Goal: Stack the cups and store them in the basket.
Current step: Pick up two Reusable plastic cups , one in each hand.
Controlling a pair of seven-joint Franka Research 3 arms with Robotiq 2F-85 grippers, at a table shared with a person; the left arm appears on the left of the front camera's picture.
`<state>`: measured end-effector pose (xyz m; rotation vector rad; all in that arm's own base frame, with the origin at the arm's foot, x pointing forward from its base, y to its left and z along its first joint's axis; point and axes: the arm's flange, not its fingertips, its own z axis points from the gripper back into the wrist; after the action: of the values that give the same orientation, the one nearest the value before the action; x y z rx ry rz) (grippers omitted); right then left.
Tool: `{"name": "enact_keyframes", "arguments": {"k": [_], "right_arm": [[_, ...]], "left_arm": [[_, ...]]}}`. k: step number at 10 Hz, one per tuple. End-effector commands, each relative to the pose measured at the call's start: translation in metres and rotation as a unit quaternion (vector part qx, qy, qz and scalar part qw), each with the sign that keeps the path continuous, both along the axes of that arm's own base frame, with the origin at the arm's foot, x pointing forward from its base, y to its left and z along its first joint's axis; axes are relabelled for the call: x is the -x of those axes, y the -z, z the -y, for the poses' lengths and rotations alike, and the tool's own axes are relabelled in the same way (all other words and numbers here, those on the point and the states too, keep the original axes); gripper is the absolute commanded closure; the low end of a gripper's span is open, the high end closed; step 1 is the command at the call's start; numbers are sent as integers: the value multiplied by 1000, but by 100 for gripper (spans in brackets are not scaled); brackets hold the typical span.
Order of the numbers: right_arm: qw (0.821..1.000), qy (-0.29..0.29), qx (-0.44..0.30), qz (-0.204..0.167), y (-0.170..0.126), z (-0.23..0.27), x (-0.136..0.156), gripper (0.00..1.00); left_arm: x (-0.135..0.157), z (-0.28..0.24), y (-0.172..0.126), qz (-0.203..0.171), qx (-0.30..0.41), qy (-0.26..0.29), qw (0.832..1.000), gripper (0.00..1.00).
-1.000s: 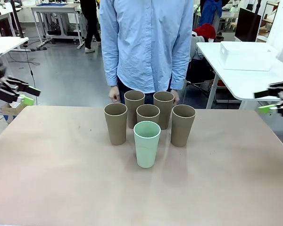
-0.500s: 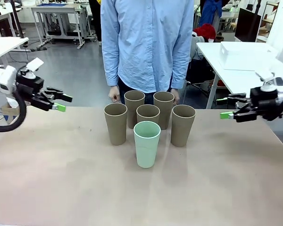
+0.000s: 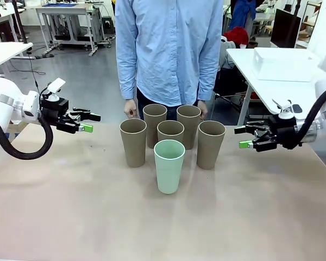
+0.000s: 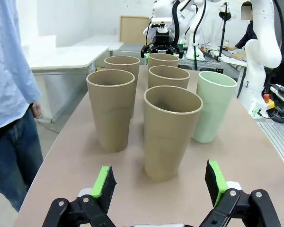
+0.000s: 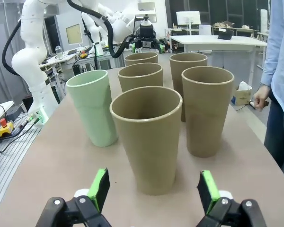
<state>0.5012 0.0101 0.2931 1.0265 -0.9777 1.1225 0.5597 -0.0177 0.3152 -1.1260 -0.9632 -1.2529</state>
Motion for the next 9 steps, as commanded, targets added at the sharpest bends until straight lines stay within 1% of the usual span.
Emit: {"name": "enact_keyframes", "arguments": {"k": [1,2,3,4,5,6,7,9], "right_arm": [[1000,7,0,12,-14,5,5,0],[1000,7,0,12,-14,5,5,0],[1000,4,0,5,-6,4,0,0],[1000,16,-13,-2,3,-3,-3,0],[999,28,-35,-7,12,-10,-9,0],[999,32,-40,-15,19,-19,-12,0],[998,23,-49,-16,28,-28,-15,0],[998,4,-62,-1,40,-40,-18,0]], "left_arm": [[2,-2,-3,10,-8,-6,1000,0],[2,-2,-3,10,-8,-6,1000,0],[0,-1,0,1,-2,-2,1000,0],[7,15,15,16,5,-5,1000,0],[15,32,30,30,-4,-1,1000,0],[23,40,40,47,9,1,999,0],[30,49,49,60,19,3,998,0],[37,63,61,76,17,11,997,0]]}}
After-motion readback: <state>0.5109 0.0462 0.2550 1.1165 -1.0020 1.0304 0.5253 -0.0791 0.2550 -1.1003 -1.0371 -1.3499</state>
